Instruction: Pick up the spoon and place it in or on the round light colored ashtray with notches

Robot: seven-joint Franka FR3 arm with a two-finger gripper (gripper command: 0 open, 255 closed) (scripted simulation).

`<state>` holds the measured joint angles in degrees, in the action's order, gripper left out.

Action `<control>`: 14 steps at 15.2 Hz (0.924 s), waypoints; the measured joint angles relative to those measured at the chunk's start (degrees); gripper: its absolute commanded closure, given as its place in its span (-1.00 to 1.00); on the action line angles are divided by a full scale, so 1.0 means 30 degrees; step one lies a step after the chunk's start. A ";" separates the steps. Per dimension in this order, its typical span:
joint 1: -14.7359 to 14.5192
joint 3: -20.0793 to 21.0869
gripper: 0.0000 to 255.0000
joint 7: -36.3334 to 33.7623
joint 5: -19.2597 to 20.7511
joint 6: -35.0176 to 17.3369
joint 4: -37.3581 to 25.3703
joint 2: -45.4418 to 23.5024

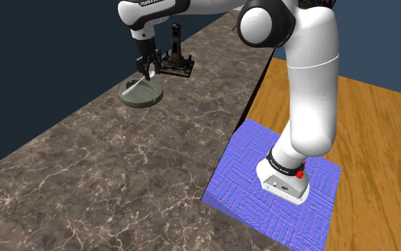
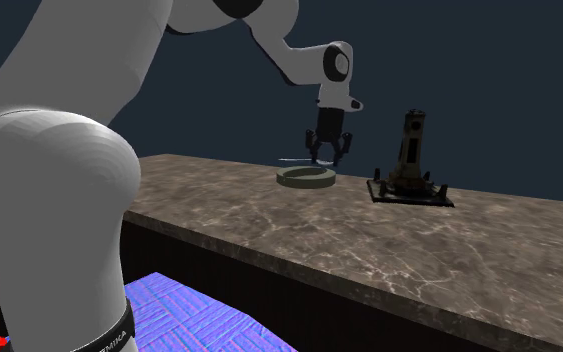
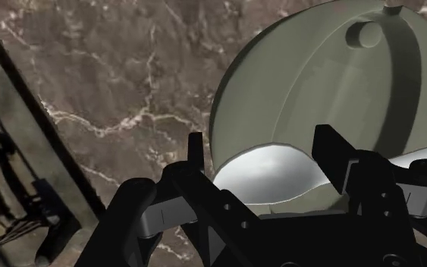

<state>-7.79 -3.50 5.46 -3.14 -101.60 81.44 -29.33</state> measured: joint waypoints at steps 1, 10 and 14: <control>-0.0018 0.0007 1.00 -0.0015 -0.0004 -0.0198 0.0169 -0.0032; -0.0033 0.0023 1.00 0.0004 -0.0028 -0.1100 0.0796 -0.0299; -0.0033 0.0023 -1.00 0.0003 -0.0028 -0.1103 0.0793 -0.0302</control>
<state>-7.89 -3.43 5.47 -3.23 -104.91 83.82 -30.23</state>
